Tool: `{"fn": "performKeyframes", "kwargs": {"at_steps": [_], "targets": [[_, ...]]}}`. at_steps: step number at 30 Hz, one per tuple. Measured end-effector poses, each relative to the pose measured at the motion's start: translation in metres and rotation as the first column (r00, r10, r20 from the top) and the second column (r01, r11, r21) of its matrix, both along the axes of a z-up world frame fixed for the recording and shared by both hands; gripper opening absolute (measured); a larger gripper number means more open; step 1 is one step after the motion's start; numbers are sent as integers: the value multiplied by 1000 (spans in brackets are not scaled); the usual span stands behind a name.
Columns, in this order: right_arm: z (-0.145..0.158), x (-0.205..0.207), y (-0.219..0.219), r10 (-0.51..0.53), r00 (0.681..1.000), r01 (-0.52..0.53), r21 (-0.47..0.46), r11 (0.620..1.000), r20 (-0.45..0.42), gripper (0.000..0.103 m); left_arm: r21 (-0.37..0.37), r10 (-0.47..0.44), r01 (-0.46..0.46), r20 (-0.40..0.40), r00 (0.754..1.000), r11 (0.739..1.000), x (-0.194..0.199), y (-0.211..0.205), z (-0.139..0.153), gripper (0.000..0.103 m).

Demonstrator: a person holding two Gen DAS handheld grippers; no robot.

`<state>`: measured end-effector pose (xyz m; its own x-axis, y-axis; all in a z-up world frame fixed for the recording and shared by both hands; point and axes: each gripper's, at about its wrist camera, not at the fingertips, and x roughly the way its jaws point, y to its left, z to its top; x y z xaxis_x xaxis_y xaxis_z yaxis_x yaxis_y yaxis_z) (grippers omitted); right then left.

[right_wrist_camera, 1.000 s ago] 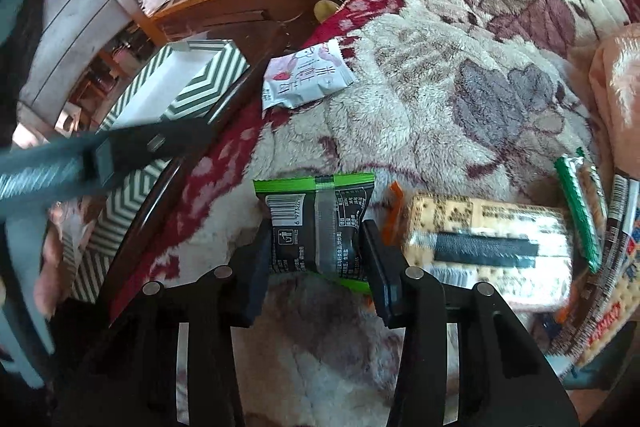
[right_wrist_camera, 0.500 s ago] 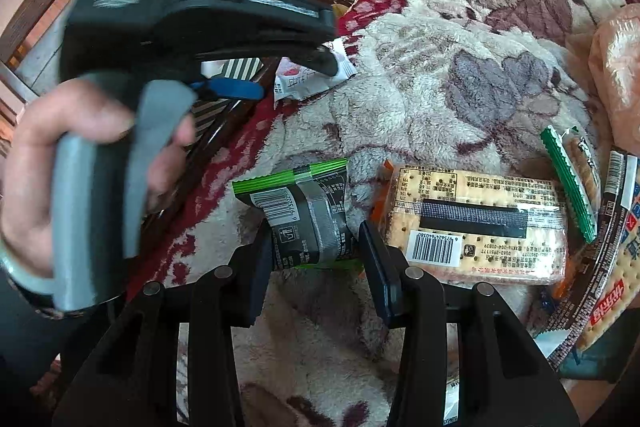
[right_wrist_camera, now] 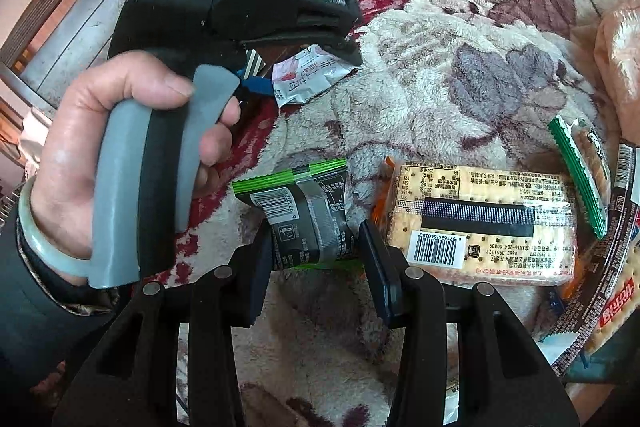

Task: Organize snacks
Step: 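Grasp the white strawberry packet with the left gripper while the right grasps the black-green snack bar, then carry the strawberry packet and black-green snack bar in both grippers over the white box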

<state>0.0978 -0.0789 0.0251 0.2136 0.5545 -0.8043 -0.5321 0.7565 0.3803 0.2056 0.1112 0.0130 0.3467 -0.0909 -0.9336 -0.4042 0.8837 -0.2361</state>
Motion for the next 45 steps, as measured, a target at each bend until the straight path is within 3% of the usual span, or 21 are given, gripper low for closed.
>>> {"fn": "performKeyframes", "kwargs": {"at_steps": [2, 13, 24, 32, 45], "targets": [[2, -1, 0, -3, 1000, 3, -3, 1000, 4, 42, -1, -20, 20, 17, 1000, 1000, -5, 3, 1, 55], [27, -24, -8, -22, 998, 23, -12, 1000, 55, 38, -9, -105, 106, 100, 990, 994, -70, 2, 35, 54], [49, -52, -20, -49, 995, 52, -27, 998, 89, 38, 87, -177, 166, 150, 973, 982, -145, -1, 67, 54], [65, -70, -3, -7, 992, 11, -36, 999, 127, 38, 169, -171, 144, 161, 972, 975, -186, 13, 73, 54], [80, -92, 39, 77, 985, -66, -77, 995, 153, 38, 208, -118, 76, 196, 974, 975, -223, 51, 86, 54]]}}
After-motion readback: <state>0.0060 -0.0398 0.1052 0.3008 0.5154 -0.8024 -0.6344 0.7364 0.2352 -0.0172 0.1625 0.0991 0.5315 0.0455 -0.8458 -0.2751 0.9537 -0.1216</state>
